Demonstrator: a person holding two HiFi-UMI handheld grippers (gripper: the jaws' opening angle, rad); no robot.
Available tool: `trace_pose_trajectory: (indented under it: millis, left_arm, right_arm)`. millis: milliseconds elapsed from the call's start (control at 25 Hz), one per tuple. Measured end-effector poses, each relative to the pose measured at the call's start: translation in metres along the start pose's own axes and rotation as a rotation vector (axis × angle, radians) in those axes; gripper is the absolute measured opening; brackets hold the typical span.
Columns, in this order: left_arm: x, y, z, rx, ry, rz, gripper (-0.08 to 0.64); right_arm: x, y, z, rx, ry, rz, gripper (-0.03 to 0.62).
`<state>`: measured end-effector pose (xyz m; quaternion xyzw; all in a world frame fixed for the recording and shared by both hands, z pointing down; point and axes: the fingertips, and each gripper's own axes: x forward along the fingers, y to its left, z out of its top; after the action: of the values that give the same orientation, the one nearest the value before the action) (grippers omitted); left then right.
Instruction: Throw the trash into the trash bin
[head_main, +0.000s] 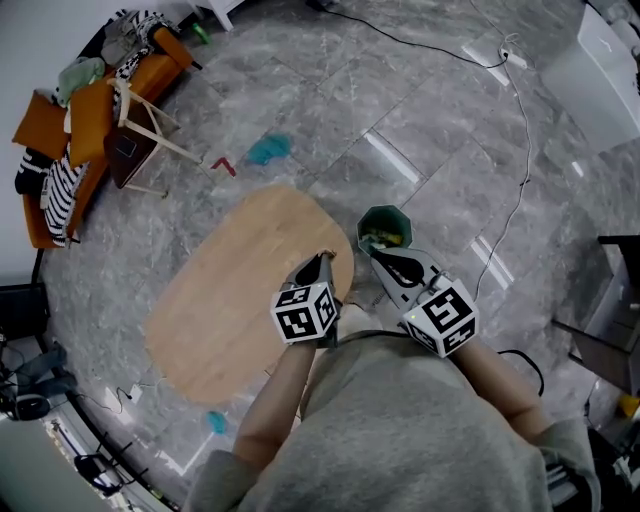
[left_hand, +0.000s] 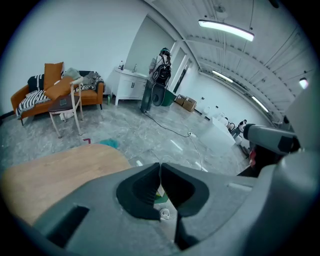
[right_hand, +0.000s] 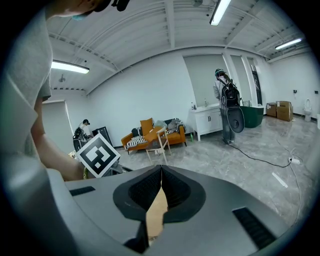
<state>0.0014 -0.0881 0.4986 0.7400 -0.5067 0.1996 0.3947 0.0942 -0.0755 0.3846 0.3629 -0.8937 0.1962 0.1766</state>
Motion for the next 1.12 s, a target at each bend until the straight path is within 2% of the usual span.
trace_pose_trajectory:
  millis: [680, 1120]
  left_arm:
    - [0.047, -0.081, -0.009, -0.029, -0.002, 0.056, 0.015]
    - [0.067, -0.115, -0.033, -0.055, 0.009, 0.094, 0.017]
  right_arm:
    - [-0.058, -0.081, -0.014, -0.010, 0.013, 0.044, 0.009]
    - [-0.087, -0.114, -0.039, 0.001, 0.028, 0.068, 0.009]
